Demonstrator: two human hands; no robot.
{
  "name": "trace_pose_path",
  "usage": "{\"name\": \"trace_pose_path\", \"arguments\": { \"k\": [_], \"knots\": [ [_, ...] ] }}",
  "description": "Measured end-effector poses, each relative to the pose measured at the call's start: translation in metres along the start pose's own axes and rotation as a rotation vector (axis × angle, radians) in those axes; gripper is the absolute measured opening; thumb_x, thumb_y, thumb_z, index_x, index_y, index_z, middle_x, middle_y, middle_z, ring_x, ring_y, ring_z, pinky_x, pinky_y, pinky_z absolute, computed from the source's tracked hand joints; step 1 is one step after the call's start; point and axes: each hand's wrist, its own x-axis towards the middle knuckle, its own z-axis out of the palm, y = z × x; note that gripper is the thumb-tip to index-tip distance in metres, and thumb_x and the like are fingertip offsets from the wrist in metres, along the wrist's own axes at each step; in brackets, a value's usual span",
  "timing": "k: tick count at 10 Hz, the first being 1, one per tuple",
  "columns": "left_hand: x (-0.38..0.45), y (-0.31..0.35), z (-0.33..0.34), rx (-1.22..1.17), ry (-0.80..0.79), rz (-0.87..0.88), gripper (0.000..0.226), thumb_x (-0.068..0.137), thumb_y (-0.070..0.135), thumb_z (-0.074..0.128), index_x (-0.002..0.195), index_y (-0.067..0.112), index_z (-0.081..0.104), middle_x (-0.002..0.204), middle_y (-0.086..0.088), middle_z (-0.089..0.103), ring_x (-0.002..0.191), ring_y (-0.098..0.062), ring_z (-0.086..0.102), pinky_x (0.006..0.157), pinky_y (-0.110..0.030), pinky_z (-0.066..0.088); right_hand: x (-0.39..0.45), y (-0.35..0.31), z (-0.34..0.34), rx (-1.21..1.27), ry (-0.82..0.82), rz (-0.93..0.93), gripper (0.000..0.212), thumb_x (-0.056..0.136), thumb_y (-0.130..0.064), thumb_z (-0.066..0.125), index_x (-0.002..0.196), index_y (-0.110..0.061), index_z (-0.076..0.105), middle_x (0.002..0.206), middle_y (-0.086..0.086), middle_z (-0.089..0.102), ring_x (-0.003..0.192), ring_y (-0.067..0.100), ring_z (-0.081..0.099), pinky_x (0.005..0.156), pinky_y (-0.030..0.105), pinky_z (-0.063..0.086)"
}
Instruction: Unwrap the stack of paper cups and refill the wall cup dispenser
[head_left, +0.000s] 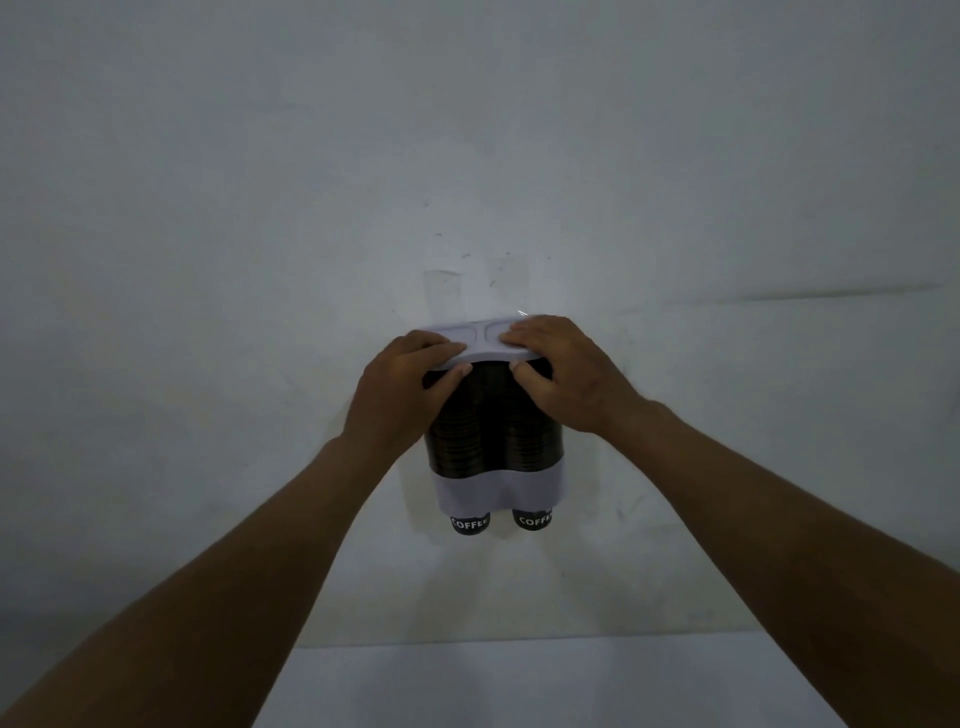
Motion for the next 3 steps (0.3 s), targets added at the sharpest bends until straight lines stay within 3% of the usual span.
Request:
{"name": "trace_pose_path", "arguments": {
  "k": [1,2,3],
  "knots": [
    [0.004,0.0,-0.004,0.015,-0.063,-0.009,0.032,0.091,0.028,0.067,0.12,0.016,0.07,0.116,-0.001,0.068,0.104,-0.02,0.062,0.087,-0.03,0.05,-0.001,0.001,0.003,-0.013,-0.008,-0.027,0.04,0.089,-0.027,0.052,0.123,-0.01,0.062,0.127,0.005,0.059,0.123,0.02,0.048,0.108,0.029,0.037],
    [0.005,0.004,-0.009,0.05,-0.09,0.026,0.036,0.092,0.033,0.064,0.123,0.015,0.069,0.12,-0.004,0.067,0.106,-0.024,0.062,0.089,-0.03,0.047,-0.001,-0.002,0.0,-0.072,-0.034,-0.029,0.044,0.089,-0.035,0.05,0.126,-0.015,0.059,0.13,0.005,0.058,0.129,0.024,0.046,0.111,0.046,0.036],
    [0.01,0.011,-0.011,0.068,-0.067,0.04,0.05,0.089,0.043,0.059,0.127,0.012,0.065,0.125,-0.009,0.067,0.11,-0.029,0.062,0.096,-0.041,0.05,-0.008,-0.002,-0.008,-0.136,-0.059,0.02,0.062,0.089,-0.048,0.043,0.147,-0.025,0.041,0.155,0.002,0.04,0.148,0.024,0.024,0.119,0.053,0.022]
  ]
}}
